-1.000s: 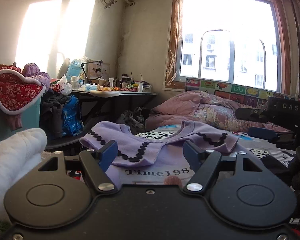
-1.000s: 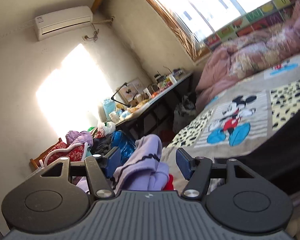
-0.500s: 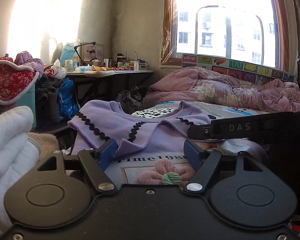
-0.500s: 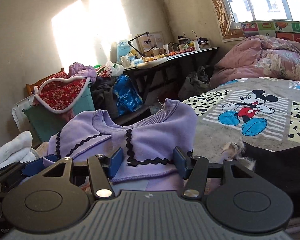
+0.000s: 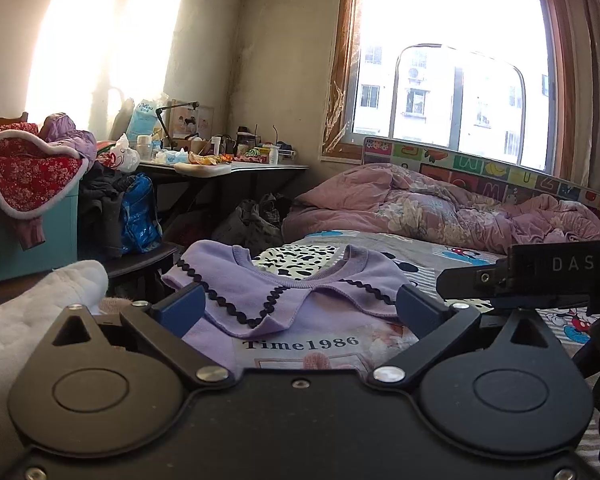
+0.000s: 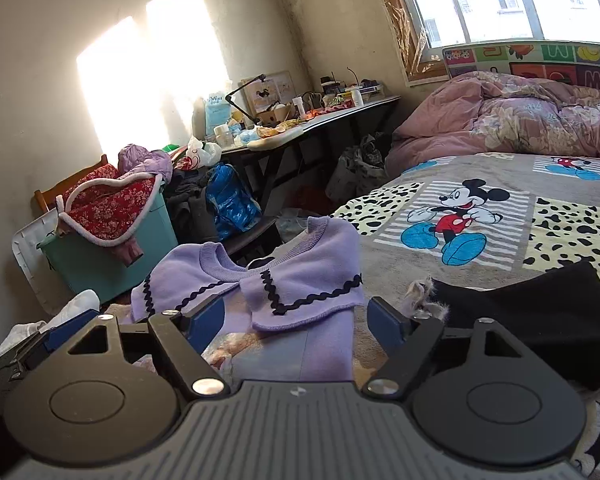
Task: Fold clothes
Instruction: 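Lower the folded sweatshirt onto the stack of folded clothes with both tools, then open both tools and withdraw them from the stacked sweatshirt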
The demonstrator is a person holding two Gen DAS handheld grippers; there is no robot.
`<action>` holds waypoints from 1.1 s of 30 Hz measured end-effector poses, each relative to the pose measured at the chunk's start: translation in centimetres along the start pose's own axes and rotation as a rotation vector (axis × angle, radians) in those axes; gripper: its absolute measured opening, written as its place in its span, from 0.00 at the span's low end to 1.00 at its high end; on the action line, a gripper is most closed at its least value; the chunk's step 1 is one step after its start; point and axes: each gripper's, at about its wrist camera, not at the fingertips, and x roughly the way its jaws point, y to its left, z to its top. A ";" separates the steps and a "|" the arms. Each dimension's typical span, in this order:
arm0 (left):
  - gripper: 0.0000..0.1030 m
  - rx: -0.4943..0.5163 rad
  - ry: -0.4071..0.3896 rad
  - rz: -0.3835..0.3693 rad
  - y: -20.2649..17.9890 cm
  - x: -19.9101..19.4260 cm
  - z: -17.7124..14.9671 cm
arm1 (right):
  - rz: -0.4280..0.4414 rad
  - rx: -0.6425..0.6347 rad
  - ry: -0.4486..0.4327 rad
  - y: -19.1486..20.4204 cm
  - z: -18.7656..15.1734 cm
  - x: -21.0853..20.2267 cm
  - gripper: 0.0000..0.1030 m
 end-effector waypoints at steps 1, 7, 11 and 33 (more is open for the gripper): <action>1.00 0.008 0.007 -0.001 -0.2 -0.4 0.0 | -0.005 0.002 0.000 0.2 -0.1 -0.7 0.83; 1.00 0.065 0.033 0.033 -0.7 -2.9 0.2 | -0.043 -0.005 -0.001 1.5 -0.5 -3.8 0.94; 1.00 0.048 0.028 0.074 0.1 -5.8 0.9 | -0.080 -0.006 0.007 2.5 -1.1 -5.5 0.99; 1.00 0.002 0.167 0.192 -2.5 -16.6 2.2 | -0.200 -0.047 0.045 7.6 -4.0 -16.3 1.00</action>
